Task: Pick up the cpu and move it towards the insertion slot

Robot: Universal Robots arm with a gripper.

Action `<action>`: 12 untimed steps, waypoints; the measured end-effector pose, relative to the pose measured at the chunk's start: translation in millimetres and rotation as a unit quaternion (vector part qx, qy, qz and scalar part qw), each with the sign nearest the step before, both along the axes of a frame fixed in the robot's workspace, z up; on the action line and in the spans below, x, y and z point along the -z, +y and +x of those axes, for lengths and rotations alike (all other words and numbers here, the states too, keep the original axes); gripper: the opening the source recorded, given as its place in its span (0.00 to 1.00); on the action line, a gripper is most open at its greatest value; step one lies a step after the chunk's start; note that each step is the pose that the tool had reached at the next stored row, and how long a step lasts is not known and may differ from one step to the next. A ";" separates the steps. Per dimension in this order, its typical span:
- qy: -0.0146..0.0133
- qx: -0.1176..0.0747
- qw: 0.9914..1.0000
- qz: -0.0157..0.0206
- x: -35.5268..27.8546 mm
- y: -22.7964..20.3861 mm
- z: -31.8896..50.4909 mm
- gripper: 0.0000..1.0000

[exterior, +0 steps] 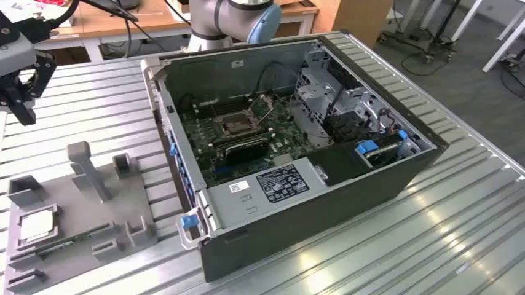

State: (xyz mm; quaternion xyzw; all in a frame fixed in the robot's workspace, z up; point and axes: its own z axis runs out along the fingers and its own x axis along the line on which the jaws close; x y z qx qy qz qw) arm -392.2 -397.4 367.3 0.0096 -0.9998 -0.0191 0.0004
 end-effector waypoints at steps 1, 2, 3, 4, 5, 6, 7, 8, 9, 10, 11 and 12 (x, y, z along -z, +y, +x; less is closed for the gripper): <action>0.000 0.000 1.000 0.000 0.0 0.0 0.0 0.11; 0.000 0.000 1.000 0.000 0.0 0.0 0.0 0.11; 0.000 0.000 1.000 0.000 0.0 0.0 0.0 0.11; 0.000 0.000 1.000 0.000 0.0 0.0 0.0 0.11; 0.000 0.000 1.000 0.000 0.0 0.0 0.0 0.11; 0.000 0.000 1.000 0.000 0.0 0.0 0.0 0.11; 0.000 0.000 1.000 0.000 0.0 0.0 0.0 0.11; 0.000 0.000 1.000 0.000 0.0 0.0 0.0 0.11; 0.000 0.000 1.000 0.000 -0.1 0.0 -0.2 0.11; 0.000 0.000 1.000 0.000 -0.1 0.0 -0.6 0.11; 0.000 0.000 1.000 0.000 0.0 0.0 -1.0 0.11; 0.000 0.000 1.000 0.000 0.1 0.0 -1.6 0.11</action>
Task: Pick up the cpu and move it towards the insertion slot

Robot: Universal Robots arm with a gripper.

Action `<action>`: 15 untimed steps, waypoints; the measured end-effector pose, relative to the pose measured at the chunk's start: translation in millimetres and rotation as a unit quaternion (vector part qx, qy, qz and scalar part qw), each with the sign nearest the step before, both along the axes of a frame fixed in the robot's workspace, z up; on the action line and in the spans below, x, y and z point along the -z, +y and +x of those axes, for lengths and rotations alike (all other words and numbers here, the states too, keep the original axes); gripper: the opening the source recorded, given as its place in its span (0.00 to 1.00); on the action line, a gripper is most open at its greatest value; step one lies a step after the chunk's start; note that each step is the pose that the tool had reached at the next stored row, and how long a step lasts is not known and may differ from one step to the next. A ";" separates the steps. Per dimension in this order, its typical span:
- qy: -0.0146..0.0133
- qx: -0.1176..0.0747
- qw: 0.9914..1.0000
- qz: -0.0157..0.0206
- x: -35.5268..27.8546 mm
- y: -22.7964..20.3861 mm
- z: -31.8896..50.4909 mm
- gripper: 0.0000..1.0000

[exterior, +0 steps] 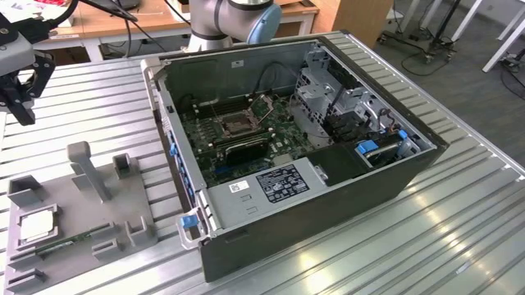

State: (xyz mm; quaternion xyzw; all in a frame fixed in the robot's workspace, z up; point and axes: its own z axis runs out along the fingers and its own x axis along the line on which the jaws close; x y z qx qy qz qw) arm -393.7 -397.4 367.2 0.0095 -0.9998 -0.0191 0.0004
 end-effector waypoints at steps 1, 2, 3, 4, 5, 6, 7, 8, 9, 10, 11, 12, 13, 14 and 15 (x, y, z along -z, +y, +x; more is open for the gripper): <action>0.000 0.000 1.000 0.000 0.0 0.0 -0.7 0.11; 0.000 0.000 1.000 0.000 0.1 0.0 -1.6 0.11; 0.000 0.000 1.000 0.000 0.1 0.0 -2.6 0.11; 0.000 0.000 1.000 0.000 0.2 0.0 -3.7 0.11; 0.000 0.000 1.000 0.000 0.3 0.0 -4.8 0.11; 0.000 0.000 1.000 0.000 0.3 0.0 -5.7 0.11; 0.000 0.000 1.000 0.000 0.3 0.0 -6.6 0.11; 0.000 0.000 1.000 0.000 0.5 0.0 -7.6 0.11; 0.000 0.000 1.000 0.000 0.5 0.0 -8.5 0.11; 0.000 0.000 1.000 0.000 0.6 -0.1 -9.6 0.11; 0.000 0.000 1.000 0.000 0.7 0.0 -10.8 0.11; 0.000 0.000 1.000 0.000 0.9 0.0 -12.2 0.11; 0.000 0.000 1.000 0.000 0.9 0.0 -13.5 0.11; 0.000 0.000 1.000 0.000 1.0 0.0 -15.0 0.11; 0.000 0.000 1.000 0.000 1.1 0.0 -16.5 0.11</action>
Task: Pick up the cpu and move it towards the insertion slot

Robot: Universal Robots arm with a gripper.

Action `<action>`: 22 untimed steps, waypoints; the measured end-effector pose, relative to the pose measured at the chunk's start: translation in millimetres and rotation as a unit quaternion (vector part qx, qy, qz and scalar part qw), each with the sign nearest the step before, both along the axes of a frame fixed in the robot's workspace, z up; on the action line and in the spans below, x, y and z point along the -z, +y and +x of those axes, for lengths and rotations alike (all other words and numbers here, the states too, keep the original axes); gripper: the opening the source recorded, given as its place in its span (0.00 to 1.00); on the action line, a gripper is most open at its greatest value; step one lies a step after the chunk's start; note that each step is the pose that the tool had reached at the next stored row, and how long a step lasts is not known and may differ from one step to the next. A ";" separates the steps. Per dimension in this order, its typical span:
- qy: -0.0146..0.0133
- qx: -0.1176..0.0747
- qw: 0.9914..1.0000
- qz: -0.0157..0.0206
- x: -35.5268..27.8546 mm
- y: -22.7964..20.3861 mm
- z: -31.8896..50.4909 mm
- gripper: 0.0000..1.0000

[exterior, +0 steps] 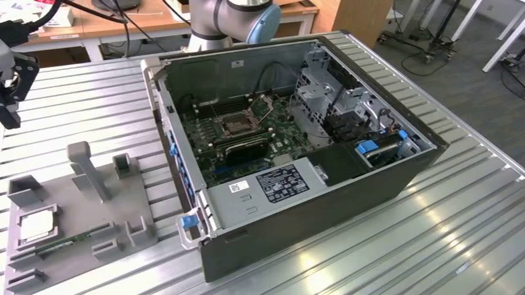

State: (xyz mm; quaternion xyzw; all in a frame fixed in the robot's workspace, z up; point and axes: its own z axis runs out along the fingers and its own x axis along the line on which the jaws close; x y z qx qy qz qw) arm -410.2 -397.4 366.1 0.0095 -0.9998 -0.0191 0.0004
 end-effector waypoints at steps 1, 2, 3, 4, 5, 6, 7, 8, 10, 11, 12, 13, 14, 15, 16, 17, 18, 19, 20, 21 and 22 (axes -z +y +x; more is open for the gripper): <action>0.000 0.000 1.000 0.000 0.0 0.0 -1.5 0.11; 0.000 0.000 1.000 0.000 0.1 0.0 -3.0 0.11; 0.000 0.000 1.000 0.000 0.2 0.0 -4.6 0.11; 0.000 0.000 1.000 0.000 0.3 0.0 -6.1 0.11; 0.000 0.000 1.000 0.000 0.4 0.0 -7.6 0.11; 0.000 0.000 1.000 0.000 0.5 0.0 -9.0 0.11; 0.000 0.000 1.000 0.000 0.6 0.0 -10.5 0.11; 0.000 0.000 1.000 0.000 0.7 0.0 -12.0 0.11; 0.000 0.000 1.000 0.000 0.9 0.0 -14.8 0.11; 0.000 0.000 1.000 0.000 0.9 0.0 -16.1 0.11; 0.000 0.000 1.000 0.000 1.1 0.0 -17.4 0.11; 0.000 0.000 1.000 0.000 1.2 0.0 -18.7 0.11; 0.000 0.000 1.000 0.000 1.3 0.0 -20.0 0.11; 0.000 0.000 1.000 0.000 1.4 0.0 -21.3 0.11; 0.000 0.000 1.000 0.000 1.5 0.0 -22.7 0.11; 0.000 0.000 1.000 0.000 1.7 0.0 -24.1 0.11; 0.000 0.000 1.000 0.000 1.8 0.0 -25.4 0.11; 0.000 0.000 1.000 0.000 2.0 0.0 -26.5 0.11; 0.000 0.000 1.000 0.000 2.1 0.0 -27.6 0.11; 0.000 0.000 1.000 0.000 2.2 0.0 -28.7 0.11; 0.000 0.000 1.000 0.000 2.4 0.0 -29.8 0.11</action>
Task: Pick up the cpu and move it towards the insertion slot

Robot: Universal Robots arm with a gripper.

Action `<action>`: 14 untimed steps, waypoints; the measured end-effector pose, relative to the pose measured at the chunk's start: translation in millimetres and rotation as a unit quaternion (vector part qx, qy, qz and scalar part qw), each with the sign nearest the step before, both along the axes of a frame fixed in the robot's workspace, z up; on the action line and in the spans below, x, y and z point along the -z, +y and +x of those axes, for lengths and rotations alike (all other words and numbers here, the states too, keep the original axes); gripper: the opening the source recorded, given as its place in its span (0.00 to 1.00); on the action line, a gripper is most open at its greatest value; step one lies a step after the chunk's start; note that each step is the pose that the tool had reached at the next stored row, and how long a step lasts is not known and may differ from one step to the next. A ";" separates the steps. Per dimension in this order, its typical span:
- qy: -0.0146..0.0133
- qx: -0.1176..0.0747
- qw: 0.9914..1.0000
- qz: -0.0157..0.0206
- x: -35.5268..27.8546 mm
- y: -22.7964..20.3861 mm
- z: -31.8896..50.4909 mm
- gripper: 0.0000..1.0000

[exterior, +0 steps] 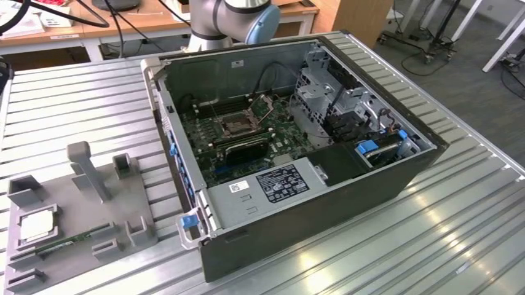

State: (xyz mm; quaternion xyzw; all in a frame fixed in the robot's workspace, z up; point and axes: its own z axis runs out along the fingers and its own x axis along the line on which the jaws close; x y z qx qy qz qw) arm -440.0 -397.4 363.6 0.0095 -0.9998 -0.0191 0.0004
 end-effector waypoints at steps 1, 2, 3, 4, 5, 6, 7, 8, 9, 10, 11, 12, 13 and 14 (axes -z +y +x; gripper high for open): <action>0.000 0.000 1.000 0.000 0.1 0.0 -1.0 0.11; 0.000 0.000 1.000 0.000 0.2 0.0 -1.6 0.11; 0.000 0.000 1.000 0.000 0.2 -0.1 -1.7 0.11; 0.000 0.000 1.000 0.000 0.2 -0.1 -1.8 0.11; 0.000 0.000 1.000 0.000 0.2 -0.1 -1.9 0.11; 0.000 0.000 1.000 0.000 0.2 -0.2 -2.0 0.11; 0.000 0.000 1.000 0.000 0.2 -0.5 -2.1 0.11; 0.000 0.000 1.000 0.000 0.3 -1.0 -2.0 0.11; 0.000 0.000 1.000 0.000 0.2 -1.6 -2.0 0.11; 0.000 0.000 1.000 0.000 0.2 -2.3 -2.0 0.11; 0.000 0.000 1.000 0.000 0.2 -3.2 -2.0 0.11; 0.000 0.000 1.000 0.000 0.3 -4.2 -2.0 0.11; 0.000 0.000 1.000 0.000 0.2 -5.2 -1.9 0.11; 0.000 0.000 1.000 0.000 0.2 -6.1 -2.0 0.11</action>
